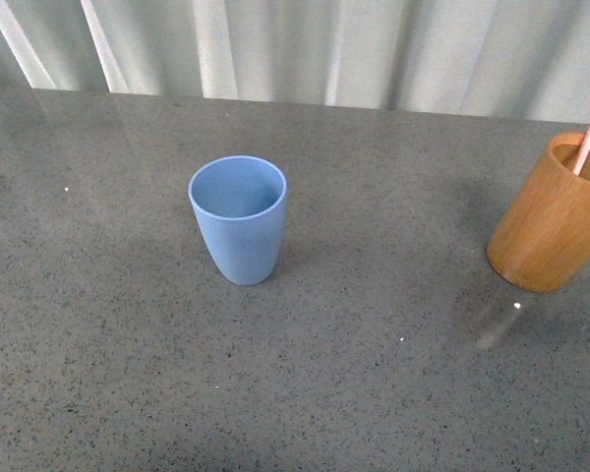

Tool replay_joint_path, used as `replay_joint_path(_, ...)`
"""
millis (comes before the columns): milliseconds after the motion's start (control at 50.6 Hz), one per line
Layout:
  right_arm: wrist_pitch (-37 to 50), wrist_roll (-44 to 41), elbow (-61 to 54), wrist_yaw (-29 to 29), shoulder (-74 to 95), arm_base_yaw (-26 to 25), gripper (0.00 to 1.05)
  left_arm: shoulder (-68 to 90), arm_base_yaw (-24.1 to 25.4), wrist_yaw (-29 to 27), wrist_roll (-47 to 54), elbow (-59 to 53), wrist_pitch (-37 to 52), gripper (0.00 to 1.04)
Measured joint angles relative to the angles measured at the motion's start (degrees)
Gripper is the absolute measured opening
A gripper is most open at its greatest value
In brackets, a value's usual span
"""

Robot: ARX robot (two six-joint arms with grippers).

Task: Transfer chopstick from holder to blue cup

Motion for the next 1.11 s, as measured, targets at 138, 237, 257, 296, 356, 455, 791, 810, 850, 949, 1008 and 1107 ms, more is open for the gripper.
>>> replay_joint_path(138,0.0,0.0,0.0,0.0,0.0,0.0,0.95,-1.2,1.4,14.6,6.0,-10.6,24.5,0.75)
replay_joint_path(237,0.0,0.0,0.0,0.0,0.0,0.0,0.95,-4.7,1.6,16.3,7.7,-17.9,32.2,0.59)
replay_joint_path(257,0.0,0.0,0.0,0.0,0.0,0.0,0.95,-5.2,1.7,16.3,7.8,-18.6,32.6,0.57)
replay_joint_path(296,0.0,0.0,0.0,0.0,0.0,0.0,0.95,-7.2,2.0,16.3,8.1,-21.0,33.7,0.5)
replay_joint_path(356,0.0,0.0,0.0,0.0,0.0,0.0,0.95,-10.1,3.1,17.2,8.3,-24.6,34.8,0.38)
replay_joint_path(455,0.0,0.0,0.0,0.0,0.0,0.0,0.95,-14.1,4.9,18.8,8.7,-30.5,35.7,0.14)
replay_joint_path(791,0.0,0.0,0.0,0.0,0.0,0.0,0.95,-27.1,5.0,19.0,9.0,-42.1,34.5,0.04)
replay_joint_path(810,0.0,0.0,0.0,0.0,0.0,0.0,0.95,-27.5,5.1,19.0,9.0,-42.3,34.3,0.04)
replay_joint_path(850,0.0,0.0,0.0,0.0,0.0,0.0,0.95,-29.0,5.1,19.0,9.0,-43.3,33.7,0.04)
replay_joint_path(949,0.0,0.0,0.0,0.0,0.0,0.0,0.95,-32.0,5.1,19.0,9.0,-45.0,32.2,0.04)
replay_joint_path(1008,0.0,0.0,0.0,0.0,0.0,0.0,0.95,-34.3,5.1,19.0,9.0,-46.1,31.0,0.04)
replay_joint_path(1107,0.0,0.0,0.0,0.0,0.0,0.0,0.95,-36.5,5.0,19.1,9.0,-47.7,30.6,0.04)
